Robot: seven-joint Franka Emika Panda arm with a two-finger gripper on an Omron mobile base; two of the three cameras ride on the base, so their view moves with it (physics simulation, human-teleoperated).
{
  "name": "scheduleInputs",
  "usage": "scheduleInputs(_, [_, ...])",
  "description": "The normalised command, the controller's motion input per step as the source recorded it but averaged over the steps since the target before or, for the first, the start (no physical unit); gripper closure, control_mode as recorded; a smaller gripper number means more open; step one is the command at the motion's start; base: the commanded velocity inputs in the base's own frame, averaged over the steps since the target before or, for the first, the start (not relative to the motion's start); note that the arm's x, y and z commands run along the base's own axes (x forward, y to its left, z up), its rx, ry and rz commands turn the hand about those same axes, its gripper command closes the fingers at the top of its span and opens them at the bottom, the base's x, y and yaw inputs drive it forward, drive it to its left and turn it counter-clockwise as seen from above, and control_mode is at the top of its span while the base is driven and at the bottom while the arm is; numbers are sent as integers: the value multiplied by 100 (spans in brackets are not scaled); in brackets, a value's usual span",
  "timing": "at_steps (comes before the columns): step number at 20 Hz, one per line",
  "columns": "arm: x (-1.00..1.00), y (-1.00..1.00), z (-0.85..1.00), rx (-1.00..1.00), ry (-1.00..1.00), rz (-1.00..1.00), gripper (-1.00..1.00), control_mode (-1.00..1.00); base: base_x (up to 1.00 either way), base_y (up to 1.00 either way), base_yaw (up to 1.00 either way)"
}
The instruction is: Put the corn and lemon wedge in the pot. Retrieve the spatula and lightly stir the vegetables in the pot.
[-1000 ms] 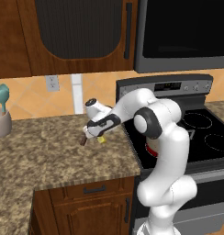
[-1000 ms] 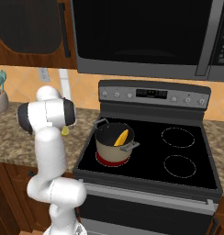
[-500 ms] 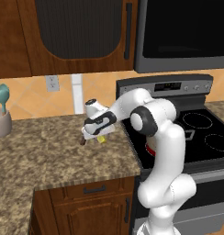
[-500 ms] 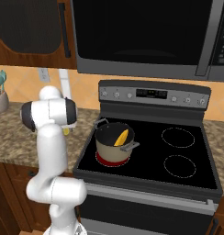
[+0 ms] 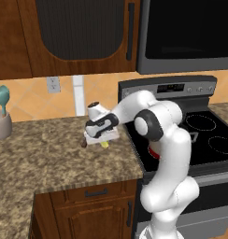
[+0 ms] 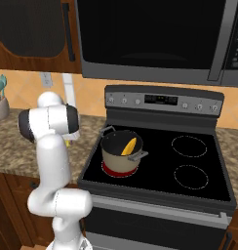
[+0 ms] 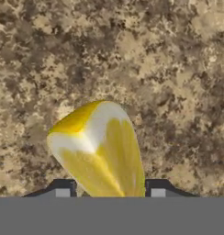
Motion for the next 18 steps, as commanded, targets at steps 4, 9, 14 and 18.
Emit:
scheduleInputs(4, [-74, -12, 2, 0, -5, -15, 100, -100, 0, 0, 0])
scheduleInputs(9, [-64, 0, 61, 0, -25, -10, 100, -100, 0, 0, 0])
scheduleInputs(14, [-94, -4, 100, 0, -37, -12, 100, -100, 0, 0, 0])
scheduleInputs(18, [-98, -46, 100, 0, -22, -27, 100, -100, 0, 0, 0])
